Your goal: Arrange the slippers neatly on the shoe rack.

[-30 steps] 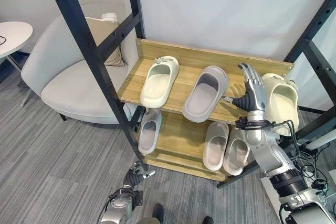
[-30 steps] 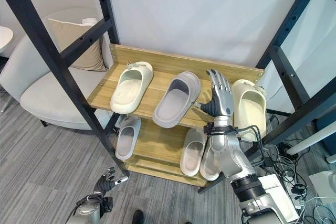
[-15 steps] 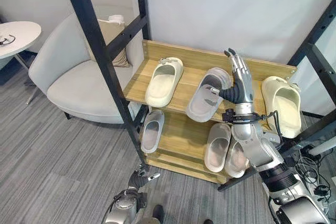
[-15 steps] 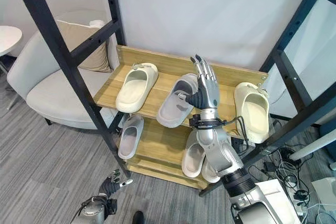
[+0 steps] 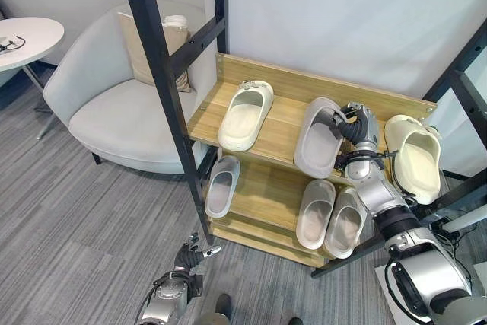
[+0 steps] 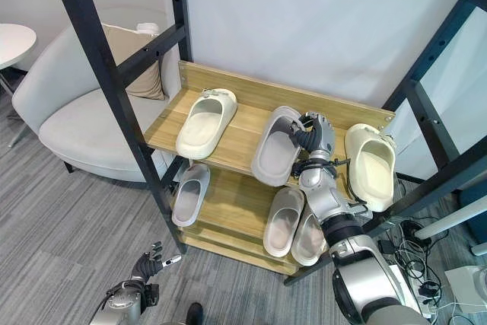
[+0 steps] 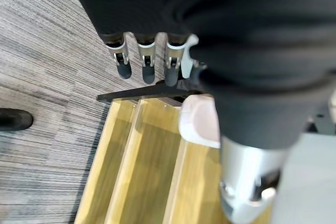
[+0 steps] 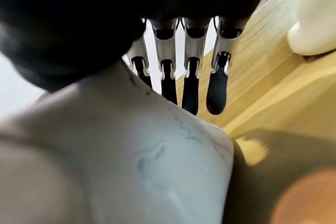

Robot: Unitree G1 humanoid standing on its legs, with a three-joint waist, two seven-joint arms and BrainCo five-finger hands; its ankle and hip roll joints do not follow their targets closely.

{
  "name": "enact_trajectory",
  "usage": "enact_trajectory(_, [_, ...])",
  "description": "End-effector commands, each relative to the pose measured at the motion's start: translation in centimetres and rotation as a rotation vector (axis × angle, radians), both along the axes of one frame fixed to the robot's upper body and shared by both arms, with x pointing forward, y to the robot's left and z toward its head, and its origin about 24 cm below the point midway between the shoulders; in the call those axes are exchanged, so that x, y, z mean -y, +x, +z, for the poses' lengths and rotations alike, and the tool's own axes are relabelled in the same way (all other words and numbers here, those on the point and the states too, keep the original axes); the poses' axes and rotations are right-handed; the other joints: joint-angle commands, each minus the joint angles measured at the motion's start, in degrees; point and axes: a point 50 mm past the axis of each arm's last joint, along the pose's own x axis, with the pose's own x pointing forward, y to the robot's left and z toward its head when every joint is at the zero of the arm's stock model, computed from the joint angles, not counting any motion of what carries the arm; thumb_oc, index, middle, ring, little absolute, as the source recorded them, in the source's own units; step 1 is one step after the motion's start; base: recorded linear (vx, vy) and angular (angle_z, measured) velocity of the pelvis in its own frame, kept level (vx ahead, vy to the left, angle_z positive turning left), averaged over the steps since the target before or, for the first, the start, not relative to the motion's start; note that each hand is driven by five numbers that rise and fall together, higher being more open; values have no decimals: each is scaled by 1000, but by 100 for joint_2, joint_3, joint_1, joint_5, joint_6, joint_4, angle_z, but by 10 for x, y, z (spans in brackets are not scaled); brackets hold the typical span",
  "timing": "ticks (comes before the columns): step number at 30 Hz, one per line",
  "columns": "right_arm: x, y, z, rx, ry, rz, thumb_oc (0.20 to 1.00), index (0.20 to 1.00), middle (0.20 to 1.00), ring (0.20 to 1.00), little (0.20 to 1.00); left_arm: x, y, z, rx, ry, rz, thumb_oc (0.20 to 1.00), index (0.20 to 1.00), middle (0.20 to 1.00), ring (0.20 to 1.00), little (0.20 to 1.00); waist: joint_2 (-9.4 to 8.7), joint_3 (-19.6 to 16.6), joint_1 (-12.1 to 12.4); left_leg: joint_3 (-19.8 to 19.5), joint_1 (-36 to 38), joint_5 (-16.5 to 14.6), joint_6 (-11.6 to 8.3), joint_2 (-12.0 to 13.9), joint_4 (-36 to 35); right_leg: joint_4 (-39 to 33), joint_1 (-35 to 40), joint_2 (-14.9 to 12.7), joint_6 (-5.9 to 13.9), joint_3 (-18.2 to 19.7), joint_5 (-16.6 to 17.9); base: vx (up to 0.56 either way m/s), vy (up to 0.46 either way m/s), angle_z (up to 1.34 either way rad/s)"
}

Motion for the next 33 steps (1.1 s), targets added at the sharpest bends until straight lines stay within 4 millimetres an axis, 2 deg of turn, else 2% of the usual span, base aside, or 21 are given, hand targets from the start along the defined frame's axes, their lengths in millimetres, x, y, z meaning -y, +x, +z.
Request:
enact_trajectory(1, [-10, 1, 10, 13, 174, 145, 200, 200, 200, 200, 200, 7, 20, 8, 47, -12, -55, 1000, 1000, 1000, 1000, 1000, -4, 41, 174, -104, 151, -316, -242, 199, 29, 288, 236, -471, 535, 11, 193, -23, -54, 0])
enact_trajectory(2, [-21, -5, 8, 49, 401, 225, 200, 200, 200, 200, 200, 8, 20, 8, 45, -16, -56, 1000, 1000, 1000, 1000, 1000, -3, 46, 159, -103, 163, -309, -251, 212, 29, 286, 237, -459, 530, 12, 173, -20, -45, 0])
enact_trajectory(4, [-26, -14, 22, 134, 438, 296, 200, 200, 200, 200, 200, 6, 20, 9, 48, -18, -58, 1000, 1000, 1000, 1000, 1000, 15, 52, 138, -96, 181, -312, -258, 222, 29, 288, 246, -453, 526, 8, 162, 0, 0, 0])
enact_trajectory(5, [-28, -24, 37, 238, 484, 319, 200, 200, 200, 200, 200, 4, 21, 10, 51, -15, -41, 1000, 1000, 1000, 1000, 1000, 32, 59, 111, -87, 186, -310, -265, 231, 29, 300, 242, -449, 525, 14, 146, 0, 0, 0])
enact_trajectory(7, [-28, -41, 56, 350, 444, 370, 200, 200, 200, 200, 200, 1, 22, 11, 55, -10, -25, 1000, 1000, 1000, 1000, 1000, 61, 52, 63, -84, 198, -316, -272, 238, 29, 306, 246, -449, 520, 18, 122, 3, -4, 3])
enact_trajectory(9, [-33, -66, 89, 555, 445, 451, 200, 200, 200, 200, 200, -1, 22, 11, 61, -7, -3, 1000, 1000, 1000, 1000, 1000, 90, 47, 7, -76, 208, -319, -275, 247, 29, 332, 244, -450, 514, 26, 91, 0, 0, 0])
enact_trajectory(12, [-45, -87, 104, 650, 466, 574, 200, 200, 200, 200, 200, -3, 19, 10, 58, 1, 4, 1000, 1000, 1000, 1000, 1000, 115, 38, -41, -67, 219, -316, -283, 260, 29, 360, 240, -451, 502, 46, 72, -6, -7, -1])
enact_trajectory(14, [-68, -105, 117, 678, 467, 777, 200, 200, 200, 200, 200, -5, 17, 8, 50, 2, 16, 1000, 1000, 1000, 1000, 1000, 137, 27, -74, -59, 218, -289, -306, 280, 29, 420, 224, -431, 482, 61, 47, -16, -16, -2])
enact_trajectory(15, [-68, -105, 117, 677, 467, 777, 200, 200, 200, 200, 200, -5, 16, 8, 50, 2, 17, 1000, 1000, 1000, 1000, 1000, 139, 27, -78, -60, 218, -289, -307, 281, 29, 422, 224, -430, 482, 60, 45, -42, -40, -4])
enact_trajectory(16, [-87, -114, 118, 655, 477, 909, 200, 200, 200, 200, 200, -5, 15, 8, 51, -3, 24, 1000, 1000, 1000, 1000, 1000, 163, 35, -69, -65, 209, -259, -328, 303, 29, 425, 225, -400, 460, 51, 15, -28, -24, -3])
enact_trajectory(18, [-92, -117, 119, 643, 470, 952, 200, 200, 200, 200, 200, -5, 15, 8, 55, -3, 25, 1000, 1000, 1000, 1000, 1000, 172, 37, -60, -70, 202, -251, -334, 306, 29, 424, 225, -388, 452, 47, 5, -18, -15, 0])
enact_trajectory(21, [-124, -118, 101, 481, 518, 1133, 200, 200, 200, 200, 200, -5, 14, 8, 58, -2, 22, 1000, 1000, 1000, 1000, 1000, 192, 67, -5, -104, 165, -211, -359, 342, 29, 458, 221, -373, 427, 2, -48, -51, -24, 3])
enact_trajectory(22, [-135, -119, 99, 446, 458, 1187, 200, 200, 200, 200, 200, -5, 15, 9, 64, 3, 18, 1000, 1000, 1000, 1000, 1000, 192, 93, 29, -140, 145, -197, -371, 351, 29, 474, 218, -360, 417, -26, -79, -65, -36, 4])
enact_trajectory(23, [-148, -119, 89, 374, 452, 1234, 200, 200, 200, 200, 200, -6, 17, 11, 79, 4, 26, 1000, 1000, 1000, 1000, 1000, 187, 137, 93, -178, 117, -185, -377, 361, 29, 512, 195, -344, 399, -44, -120, -140, -59, 9])
enact_trajectory(24, [-165, -115, 73, 279, 385, 1254, 200, 200, 200, 200, 200, -7, 24, 17, 122, 1, 45, 1000, 1000, 1000, 1000, 1000, 183, 282, 170, -266, 32, -139, -373, 385, 29, 642, 84, -305, 367, -44, -206, -187, -67, 16])
enact_trajectory(27, [-178, -108, 70, 272, 251, 1230, 200, 200, 200, 200, 200, -7, 48, 38, 242, 1, 75, 1000, 1000, 1000, 1000, 1000, 165, 725, 304, -392, -393, -45, -368, 407, 276, 987, -334, -304, 294, -19, -329, -328, -89, 23])
enact_trajectory(28, [-184, -104, 72, 286, 189, 1216, 200, 200, 200, 200, 200, -4, 63, 52, 315, -12, 85, 1000, 1000, 1000, 1000, 1000, 171, 973, 357, -497, -795, -83, -362, 400, 674, 1235, -620, -326, 242, -25, -387, -623, -132, 38])
enact_trajectory(29, [-187, -94, 72, 303, 52, 1146, 200, 200, 200, 200, 200, -2, 89, 84, 471, -40, 119, 1000, 1000, 1000, 1000, 1000, 229, 1360, 428, -707, -1625, -185, -340, 341, 1448, 1812, -1289, -392, 130, -11, -477, -524, -106, 45])
enact_trajectory(31, [-186, -89, 70, 301, 12, 1119, 200, 200, 200, 200, 200, -2, 93, 90, 499, -50, 134, 1000, 1000, 1000, 1000, 1000, 248, 1360, 415, -760, -1861, -219, -324, 313, 1588, 1991, -1504, -399, 115, -13, -531, -278, -31, 51])
enact_trajectory(33, [-177, -68, 67, 305, -170, 965, 200, 200, 200, 200, 200, 5, 109, 113, 601, -72, 135, 1000, 1000, 1000, 1000, 1000, 328, 1446, 385, -891, -2557, -321, -280, 262, 2108, 2618, -2154, -422, 74, 0, -705, -208, 11, 23])
